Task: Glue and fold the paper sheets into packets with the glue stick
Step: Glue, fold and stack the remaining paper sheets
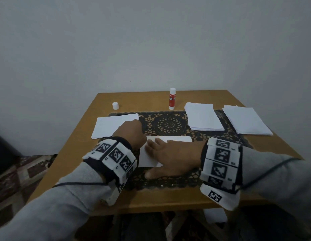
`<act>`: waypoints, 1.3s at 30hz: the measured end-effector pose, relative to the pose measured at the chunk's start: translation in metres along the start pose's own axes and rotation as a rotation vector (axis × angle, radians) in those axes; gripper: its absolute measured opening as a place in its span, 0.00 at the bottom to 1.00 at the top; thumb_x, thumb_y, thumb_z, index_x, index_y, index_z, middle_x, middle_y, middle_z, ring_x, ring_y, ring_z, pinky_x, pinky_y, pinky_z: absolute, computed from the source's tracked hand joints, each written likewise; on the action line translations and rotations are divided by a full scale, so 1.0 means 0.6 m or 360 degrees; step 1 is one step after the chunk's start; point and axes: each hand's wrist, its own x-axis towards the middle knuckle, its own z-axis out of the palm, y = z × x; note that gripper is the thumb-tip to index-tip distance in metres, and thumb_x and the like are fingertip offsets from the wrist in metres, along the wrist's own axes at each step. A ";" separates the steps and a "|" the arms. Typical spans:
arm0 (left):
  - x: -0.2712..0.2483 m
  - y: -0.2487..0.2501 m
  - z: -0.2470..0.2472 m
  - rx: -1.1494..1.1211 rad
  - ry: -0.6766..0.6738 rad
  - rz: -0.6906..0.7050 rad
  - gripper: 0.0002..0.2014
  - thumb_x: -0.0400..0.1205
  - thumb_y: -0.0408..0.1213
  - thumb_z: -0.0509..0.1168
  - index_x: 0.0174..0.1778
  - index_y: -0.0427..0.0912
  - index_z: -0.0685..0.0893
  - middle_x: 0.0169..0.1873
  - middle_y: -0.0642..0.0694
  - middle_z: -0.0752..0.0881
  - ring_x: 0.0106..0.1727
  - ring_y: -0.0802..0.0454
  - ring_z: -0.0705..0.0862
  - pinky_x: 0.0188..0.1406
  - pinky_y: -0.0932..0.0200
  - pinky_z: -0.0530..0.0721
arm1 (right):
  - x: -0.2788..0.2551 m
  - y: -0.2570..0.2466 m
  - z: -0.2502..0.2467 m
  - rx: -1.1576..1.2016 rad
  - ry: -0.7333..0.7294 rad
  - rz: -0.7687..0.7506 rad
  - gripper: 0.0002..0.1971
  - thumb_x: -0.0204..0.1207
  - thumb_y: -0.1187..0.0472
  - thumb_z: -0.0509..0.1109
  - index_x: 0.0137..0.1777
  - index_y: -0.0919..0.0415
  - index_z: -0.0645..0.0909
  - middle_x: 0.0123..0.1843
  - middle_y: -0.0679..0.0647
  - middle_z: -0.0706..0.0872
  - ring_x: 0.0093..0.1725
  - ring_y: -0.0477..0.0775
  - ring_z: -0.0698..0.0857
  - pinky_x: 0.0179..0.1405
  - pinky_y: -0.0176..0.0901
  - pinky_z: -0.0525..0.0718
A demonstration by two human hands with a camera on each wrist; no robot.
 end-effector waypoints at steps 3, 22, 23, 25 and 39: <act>0.000 0.000 -0.001 -0.0001 -0.0013 -0.0002 0.11 0.82 0.35 0.60 0.32 0.43 0.72 0.30 0.49 0.75 0.31 0.54 0.75 0.31 0.61 0.71 | 0.001 0.001 -0.002 0.0031 0.0032 0.0036 0.47 0.80 0.30 0.49 0.86 0.61 0.37 0.87 0.55 0.36 0.86 0.57 0.39 0.84 0.60 0.52; -0.009 0.007 0.000 -0.0020 -0.0324 0.0531 0.12 0.77 0.39 0.71 0.56 0.51 0.82 0.51 0.51 0.72 0.54 0.51 0.74 0.51 0.62 0.73 | -0.085 0.013 0.043 0.0046 -0.0159 -0.0035 0.48 0.79 0.28 0.46 0.85 0.61 0.31 0.85 0.57 0.30 0.85 0.56 0.33 0.82 0.51 0.41; -0.010 0.008 -0.002 -0.0030 -0.0322 0.0536 0.11 0.76 0.39 0.72 0.54 0.50 0.82 0.51 0.50 0.73 0.53 0.52 0.75 0.47 0.63 0.73 | -0.087 0.022 0.041 0.0080 -0.0147 -0.0003 0.48 0.79 0.28 0.46 0.85 0.60 0.31 0.85 0.56 0.30 0.85 0.56 0.33 0.83 0.52 0.42; -0.010 0.009 -0.004 -0.0049 -0.0304 0.0513 0.09 0.76 0.37 0.72 0.49 0.49 0.83 0.51 0.49 0.77 0.49 0.53 0.76 0.37 0.66 0.70 | -0.081 0.047 0.034 0.0129 -0.0123 0.0154 0.48 0.79 0.29 0.46 0.85 0.61 0.32 0.85 0.58 0.31 0.85 0.57 0.33 0.84 0.54 0.44; -0.005 0.004 0.000 -0.0003 -0.0284 0.0455 0.22 0.76 0.43 0.72 0.66 0.49 0.77 0.63 0.45 0.76 0.61 0.48 0.75 0.54 0.60 0.73 | -0.097 0.059 0.037 0.0249 0.0409 0.0293 0.27 0.81 0.40 0.63 0.77 0.49 0.70 0.76 0.51 0.73 0.73 0.53 0.71 0.72 0.51 0.74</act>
